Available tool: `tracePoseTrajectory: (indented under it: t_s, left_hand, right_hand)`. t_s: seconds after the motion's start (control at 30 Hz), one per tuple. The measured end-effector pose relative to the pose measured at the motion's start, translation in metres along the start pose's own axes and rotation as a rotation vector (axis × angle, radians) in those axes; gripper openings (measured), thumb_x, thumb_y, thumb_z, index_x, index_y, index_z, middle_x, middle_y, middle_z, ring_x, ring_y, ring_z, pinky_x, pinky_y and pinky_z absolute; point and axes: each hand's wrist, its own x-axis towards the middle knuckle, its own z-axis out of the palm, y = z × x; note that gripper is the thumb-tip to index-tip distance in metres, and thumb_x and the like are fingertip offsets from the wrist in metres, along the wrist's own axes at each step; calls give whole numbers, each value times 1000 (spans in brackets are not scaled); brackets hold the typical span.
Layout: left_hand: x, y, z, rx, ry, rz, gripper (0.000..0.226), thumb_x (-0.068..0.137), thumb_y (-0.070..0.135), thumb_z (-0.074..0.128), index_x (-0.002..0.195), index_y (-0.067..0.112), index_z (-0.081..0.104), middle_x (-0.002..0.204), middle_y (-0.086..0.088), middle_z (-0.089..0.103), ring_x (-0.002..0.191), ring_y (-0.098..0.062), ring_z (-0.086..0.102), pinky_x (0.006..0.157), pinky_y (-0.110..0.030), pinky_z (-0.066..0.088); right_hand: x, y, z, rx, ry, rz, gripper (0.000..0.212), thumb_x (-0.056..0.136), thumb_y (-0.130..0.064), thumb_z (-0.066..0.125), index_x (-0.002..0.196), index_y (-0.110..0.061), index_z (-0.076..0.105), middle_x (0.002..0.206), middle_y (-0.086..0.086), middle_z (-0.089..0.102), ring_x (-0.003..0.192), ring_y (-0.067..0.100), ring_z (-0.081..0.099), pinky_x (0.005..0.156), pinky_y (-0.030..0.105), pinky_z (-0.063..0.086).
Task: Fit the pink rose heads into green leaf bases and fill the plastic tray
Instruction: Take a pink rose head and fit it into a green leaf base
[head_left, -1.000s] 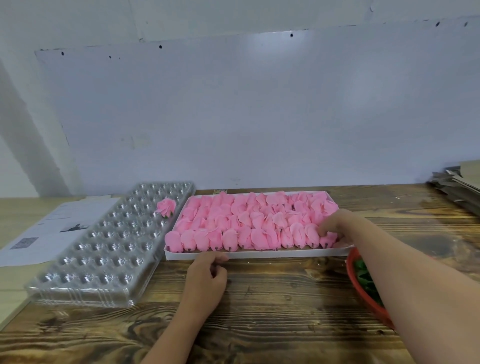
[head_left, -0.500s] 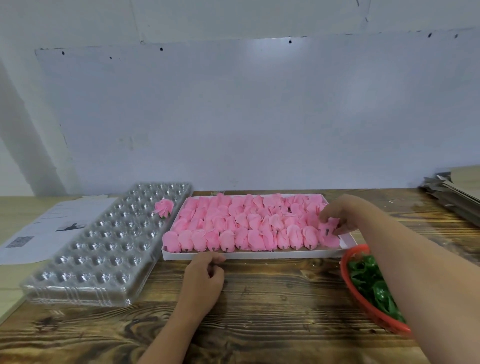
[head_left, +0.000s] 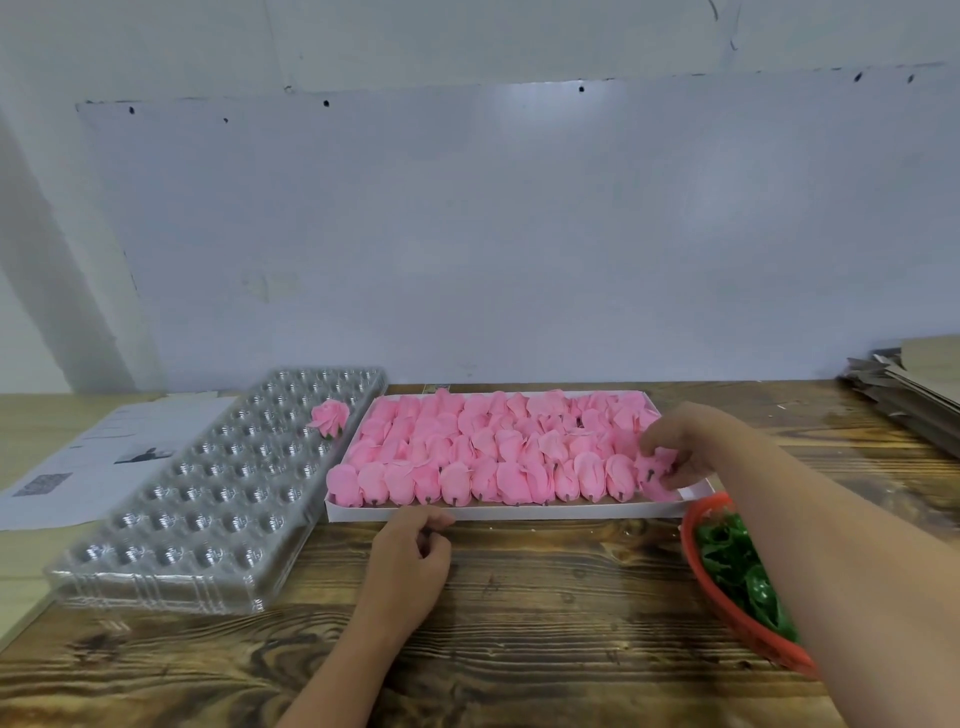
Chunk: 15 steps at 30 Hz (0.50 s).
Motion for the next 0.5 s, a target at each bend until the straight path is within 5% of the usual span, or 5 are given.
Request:
tracePoseTrajectory:
  t_s: [0.23, 0.5]
  left_hand:
    - [0, 0, 0, 10, -10, -2, 32, 90, -2, 64, 101, 28, 68, 95, 12, 65, 86, 4, 56, 71, -6, 44]
    - [0, 1, 0, 4, -16, -7, 33, 90, -2, 63, 101, 28, 67, 97, 12, 65, 88, 6, 57, 73, -7, 45]
  right_hand:
    - [-3, -3, 3, -45, -52, -9, 51, 96, -4, 56, 142, 2, 37, 93, 23, 54, 45, 28, 68, 38, 27, 51]
    - [2, -3, 12, 8, -53, -32, 72, 92, -2, 62, 153, -4, 24, 141, 31, 45, 77, 33, 72, 73, 39, 63]
